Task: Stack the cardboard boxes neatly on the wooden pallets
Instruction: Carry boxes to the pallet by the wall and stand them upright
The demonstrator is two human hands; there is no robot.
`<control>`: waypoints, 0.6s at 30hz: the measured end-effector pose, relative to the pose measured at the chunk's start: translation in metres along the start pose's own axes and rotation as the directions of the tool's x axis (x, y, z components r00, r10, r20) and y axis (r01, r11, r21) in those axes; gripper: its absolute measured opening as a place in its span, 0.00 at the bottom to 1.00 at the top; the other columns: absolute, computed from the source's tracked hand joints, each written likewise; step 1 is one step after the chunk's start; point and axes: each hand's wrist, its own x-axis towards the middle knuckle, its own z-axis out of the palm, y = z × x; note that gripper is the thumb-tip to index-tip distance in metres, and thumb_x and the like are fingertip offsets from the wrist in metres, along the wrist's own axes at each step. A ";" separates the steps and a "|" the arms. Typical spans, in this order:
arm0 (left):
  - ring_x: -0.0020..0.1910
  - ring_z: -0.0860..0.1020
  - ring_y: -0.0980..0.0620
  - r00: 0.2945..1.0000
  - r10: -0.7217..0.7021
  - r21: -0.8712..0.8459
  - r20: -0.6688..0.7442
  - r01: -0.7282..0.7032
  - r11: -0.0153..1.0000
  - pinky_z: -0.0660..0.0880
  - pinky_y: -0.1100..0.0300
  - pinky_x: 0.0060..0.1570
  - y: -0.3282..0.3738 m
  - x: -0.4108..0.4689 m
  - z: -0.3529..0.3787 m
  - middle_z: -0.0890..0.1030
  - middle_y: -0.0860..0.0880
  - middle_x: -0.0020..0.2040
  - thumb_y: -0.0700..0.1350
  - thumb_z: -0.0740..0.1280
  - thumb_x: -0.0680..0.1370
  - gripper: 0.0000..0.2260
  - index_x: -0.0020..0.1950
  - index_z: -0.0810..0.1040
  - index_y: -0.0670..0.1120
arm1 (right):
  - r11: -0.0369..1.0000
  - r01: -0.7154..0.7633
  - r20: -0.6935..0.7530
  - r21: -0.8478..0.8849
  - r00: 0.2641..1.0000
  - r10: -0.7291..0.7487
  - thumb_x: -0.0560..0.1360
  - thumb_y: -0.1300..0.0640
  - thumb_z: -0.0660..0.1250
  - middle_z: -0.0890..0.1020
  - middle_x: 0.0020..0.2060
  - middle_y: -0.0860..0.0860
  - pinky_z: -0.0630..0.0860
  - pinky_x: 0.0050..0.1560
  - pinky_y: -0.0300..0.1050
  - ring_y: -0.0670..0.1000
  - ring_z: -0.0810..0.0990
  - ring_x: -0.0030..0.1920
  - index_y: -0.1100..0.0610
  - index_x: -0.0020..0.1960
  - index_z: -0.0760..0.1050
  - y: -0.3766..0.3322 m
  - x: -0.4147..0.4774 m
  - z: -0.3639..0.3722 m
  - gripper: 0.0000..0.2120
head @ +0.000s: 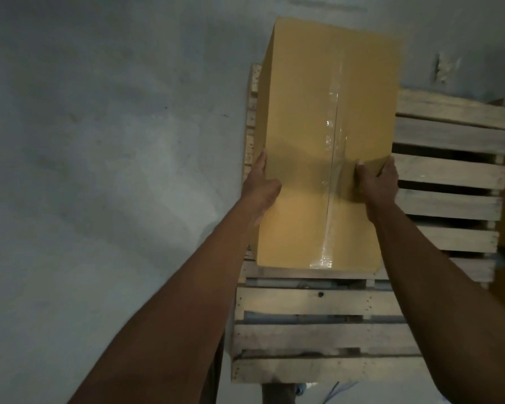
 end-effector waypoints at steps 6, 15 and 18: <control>0.54 0.81 0.50 0.998 0.054 0.165 -0.022 -0.050 0.985 0.79 0.56 0.47 -0.002 0.002 -0.003 0.68 0.52 0.77 0.29 0.60 0.74 0.41 0.82 0.54 0.56 | 0.982 0.053 0.035 -0.180 0.998 -0.047 0.73 0.24 0.57 0.56 0.81 0.54 0.60 0.72 0.72 0.64 0.60 0.77 0.48 0.83 0.44 0.003 -0.002 -0.004 0.49; 0.60 0.69 0.58 0.994 -0.002 0.374 0.107 -0.039 0.927 0.77 0.55 0.59 -0.006 0.016 -0.014 0.58 0.53 0.81 0.30 0.60 0.76 0.43 0.82 0.46 0.59 | 0.989 -0.101 -0.063 -0.107 0.994 0.094 0.68 0.18 0.55 0.66 0.75 0.58 0.67 0.69 0.71 0.66 0.66 0.73 0.40 0.81 0.48 0.031 -0.026 0.002 0.49; 0.66 0.69 0.57 0.994 0.023 0.368 0.103 -0.059 0.928 0.77 0.53 0.64 -0.011 0.019 -0.014 0.58 0.54 0.81 0.30 0.60 0.76 0.42 0.82 0.47 0.58 | 0.994 -0.091 -0.065 -0.068 0.994 0.087 0.65 0.16 0.56 0.66 0.74 0.57 0.68 0.68 0.71 0.65 0.66 0.73 0.38 0.81 0.48 0.034 -0.021 0.004 0.51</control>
